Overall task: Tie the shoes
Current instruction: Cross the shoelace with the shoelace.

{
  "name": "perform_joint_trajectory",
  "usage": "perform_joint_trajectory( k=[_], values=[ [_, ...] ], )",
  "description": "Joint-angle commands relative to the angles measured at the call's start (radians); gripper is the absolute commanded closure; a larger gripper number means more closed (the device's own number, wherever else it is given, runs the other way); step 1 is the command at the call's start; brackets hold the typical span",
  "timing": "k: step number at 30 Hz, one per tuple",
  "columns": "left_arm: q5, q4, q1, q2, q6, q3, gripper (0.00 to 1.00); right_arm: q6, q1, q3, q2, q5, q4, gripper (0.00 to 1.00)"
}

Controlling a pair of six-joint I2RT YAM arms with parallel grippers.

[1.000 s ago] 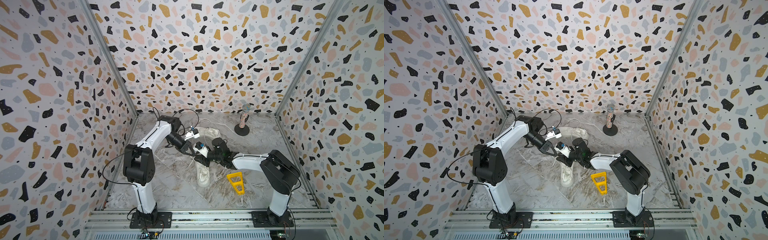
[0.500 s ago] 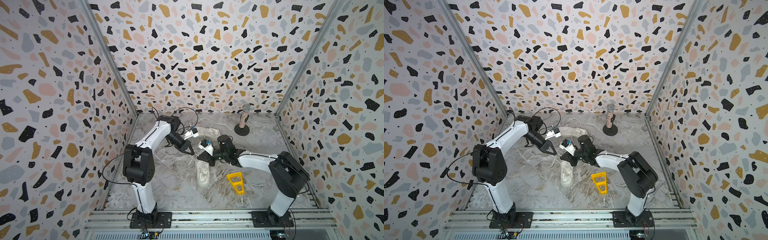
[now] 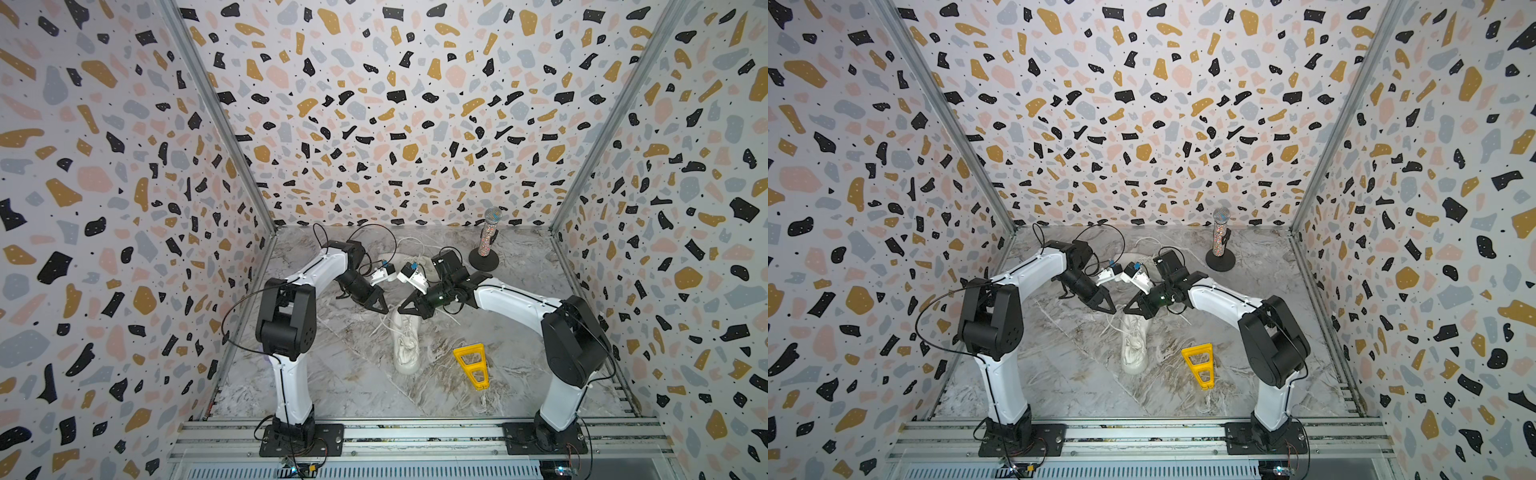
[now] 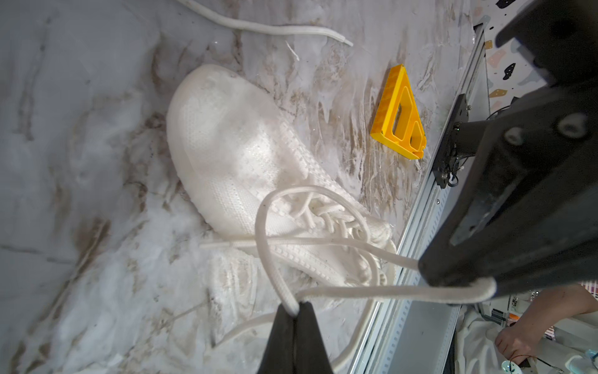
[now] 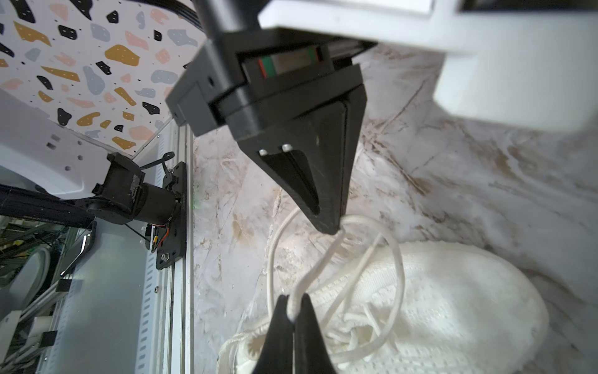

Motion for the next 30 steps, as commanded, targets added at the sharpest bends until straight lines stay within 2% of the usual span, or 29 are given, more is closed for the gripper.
perform_joint_trajectory(
  k=[1, 2, 9, 13, 18, 24, 30],
  values=[
    [-0.008, 0.034, 0.005, 0.03, -0.048, 0.019, 1.0, 0.034, -0.007, 0.039, 0.014, 0.007, -0.071, 1.0],
    [-0.005, 0.036, 0.005, 0.038, -0.052, 0.024, 0.99, 0.036, -0.01, 0.044, 0.024, 0.01, -0.07, 1.0],
    [-0.016, 0.037, 0.009, 0.049, -0.062, 0.031, 0.77, 0.02, -0.021, 0.072, 0.065, 0.041, -0.097, 1.0],
    [-0.021, 0.037, 0.029, 0.018, -0.053, 0.018, 0.62, 0.02, -0.026, 0.076, 0.074, 0.044, -0.097, 1.0],
    [-0.038, 0.038, 0.066, -0.05, -0.013, -0.034, 0.48, 0.017, -0.027, 0.079, 0.072, 0.047, -0.101, 1.0],
    [-0.164, 0.081, 0.082, -0.191, 0.123, -0.197, 0.41, 0.019, -0.029, 0.082, 0.07, 0.05, -0.105, 1.0],
    [-0.304, 0.262, 0.041, -0.306, 0.212, -0.395, 0.43, 0.02, -0.032, 0.079, 0.061, 0.045, -0.104, 1.0]
  ],
)
